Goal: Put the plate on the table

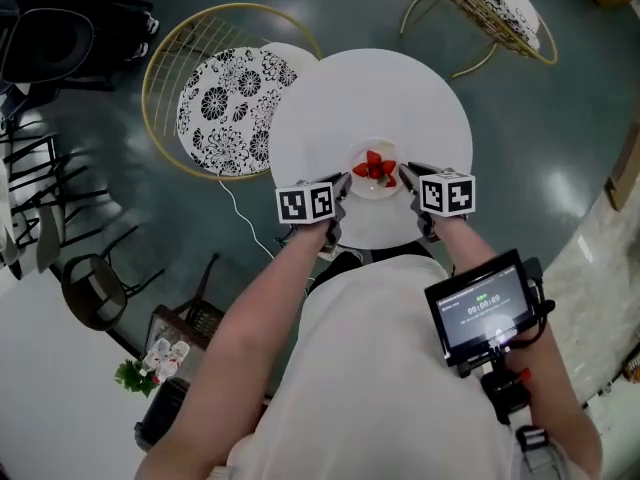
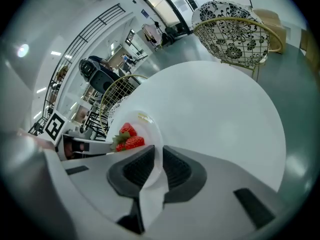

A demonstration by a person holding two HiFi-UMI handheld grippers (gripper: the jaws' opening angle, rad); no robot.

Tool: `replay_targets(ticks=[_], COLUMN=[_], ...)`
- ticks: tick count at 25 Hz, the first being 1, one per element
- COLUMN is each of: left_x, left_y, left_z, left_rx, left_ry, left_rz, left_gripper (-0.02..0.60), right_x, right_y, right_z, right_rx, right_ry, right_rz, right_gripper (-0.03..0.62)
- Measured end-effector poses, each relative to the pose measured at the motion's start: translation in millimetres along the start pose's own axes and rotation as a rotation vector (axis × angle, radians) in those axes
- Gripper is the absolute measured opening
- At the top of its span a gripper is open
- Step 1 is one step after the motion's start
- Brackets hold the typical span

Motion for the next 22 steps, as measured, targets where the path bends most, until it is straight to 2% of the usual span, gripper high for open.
replay_targets(ticks=[7, 15, 22], left_x=[-10.4, -12.4, -13.7], left_y=[9.4, 17.0, 22.3], left_z=[3.0, 7.0, 6.5], left_rx=[-0.052, -0.105, -0.155], left_ry=[0.035, 0.08, 0.052], left_rz=[0.027, 0.018, -0.005], left_gripper=[0.041, 0.043, 0.044], right_x=[-8.7, -9.1, -11.4], right_y=[10.2, 14.6, 20.4], right_z=[1.9, 0.5, -2.0], right_rx=[0.026, 0.035, 0.081], right_ry=[-0.021, -0.117, -0.2], right_rz=[0.035, 0.045, 0.026], right_gripper=[0.049, 0.051, 0.055])
Point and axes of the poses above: the fingertips, and each gripper's own axes: y forward along the fingers, z to its right, x out of its underside, the point moved 9 cm from there along -y, backward along the fingers, and after that the axes turned 11 degrees about z, right-handed, at the moved point
